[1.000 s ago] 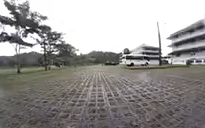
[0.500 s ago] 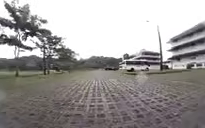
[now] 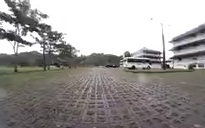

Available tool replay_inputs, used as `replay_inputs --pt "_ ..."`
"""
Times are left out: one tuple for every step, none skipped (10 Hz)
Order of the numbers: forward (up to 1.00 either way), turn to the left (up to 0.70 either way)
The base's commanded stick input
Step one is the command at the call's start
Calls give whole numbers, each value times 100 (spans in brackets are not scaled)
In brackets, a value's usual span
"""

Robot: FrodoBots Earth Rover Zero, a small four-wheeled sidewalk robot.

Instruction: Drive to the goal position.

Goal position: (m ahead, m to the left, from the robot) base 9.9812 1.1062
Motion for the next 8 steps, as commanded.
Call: replay_inputs --pt "70 0" --pt "70 0" --pt "70 0" --pt "70 0" --pt "70 0" --pt "70 0" --pt "70 0" --pt "70 0"
